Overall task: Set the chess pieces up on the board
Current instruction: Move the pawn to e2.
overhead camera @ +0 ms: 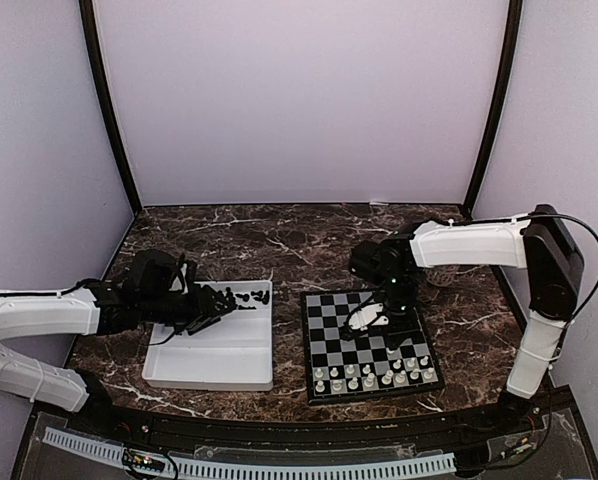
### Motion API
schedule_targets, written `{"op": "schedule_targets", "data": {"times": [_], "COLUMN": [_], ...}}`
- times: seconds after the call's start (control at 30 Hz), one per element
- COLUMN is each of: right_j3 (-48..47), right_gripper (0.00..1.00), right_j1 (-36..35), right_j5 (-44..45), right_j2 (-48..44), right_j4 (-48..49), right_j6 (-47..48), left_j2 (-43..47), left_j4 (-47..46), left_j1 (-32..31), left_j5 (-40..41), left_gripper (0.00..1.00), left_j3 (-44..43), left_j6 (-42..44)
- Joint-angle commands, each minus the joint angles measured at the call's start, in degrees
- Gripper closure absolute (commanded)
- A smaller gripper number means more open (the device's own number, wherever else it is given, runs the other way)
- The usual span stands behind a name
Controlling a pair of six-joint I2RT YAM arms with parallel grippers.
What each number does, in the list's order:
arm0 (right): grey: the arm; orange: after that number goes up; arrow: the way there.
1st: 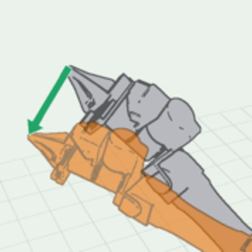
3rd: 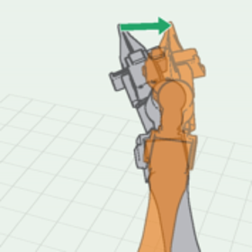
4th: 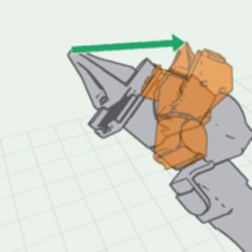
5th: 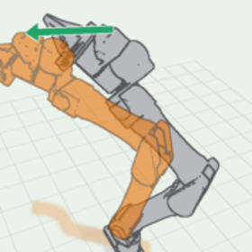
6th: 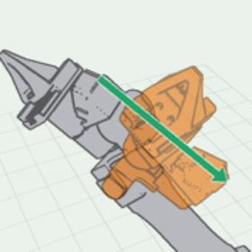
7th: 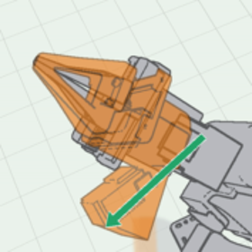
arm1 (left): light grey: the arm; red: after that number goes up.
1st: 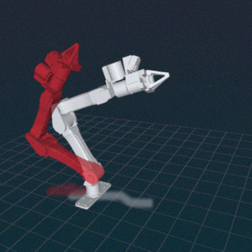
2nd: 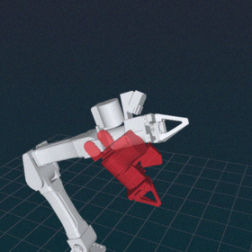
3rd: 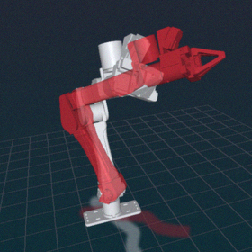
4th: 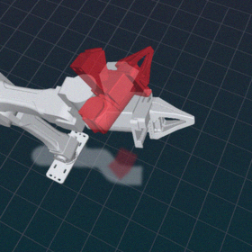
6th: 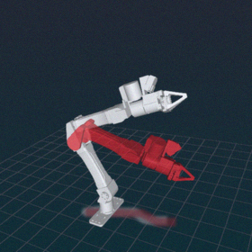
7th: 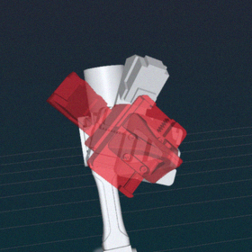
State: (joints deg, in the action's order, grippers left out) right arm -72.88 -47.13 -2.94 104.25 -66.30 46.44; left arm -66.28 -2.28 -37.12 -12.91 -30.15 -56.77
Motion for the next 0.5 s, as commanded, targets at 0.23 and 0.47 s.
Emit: {"op": "schedule_targets", "data": {"times": [0.23, 0.47], "right_j3": [-1.9, -0.9], "right_gripper": [0.99, 0.99], "right_j1": [-2.8, -3.8], "right_j5": [-6.0, -7.0], "right_j2": [1.0, 2.0], "right_j4": [-1.2, -1.9], "right_j6": [-0.4, 0.2], "left_j2": [-1.5, -1.3], "left_j4": [-2.5, -2.1], "left_j1": [0.3, 0.3], "left_j5": [-1.5, -1.2], "left_gripper": [0.49, 0.49], "left_j3": [0.3, 0.3], "left_j6": [-0.1, 0.1]}}
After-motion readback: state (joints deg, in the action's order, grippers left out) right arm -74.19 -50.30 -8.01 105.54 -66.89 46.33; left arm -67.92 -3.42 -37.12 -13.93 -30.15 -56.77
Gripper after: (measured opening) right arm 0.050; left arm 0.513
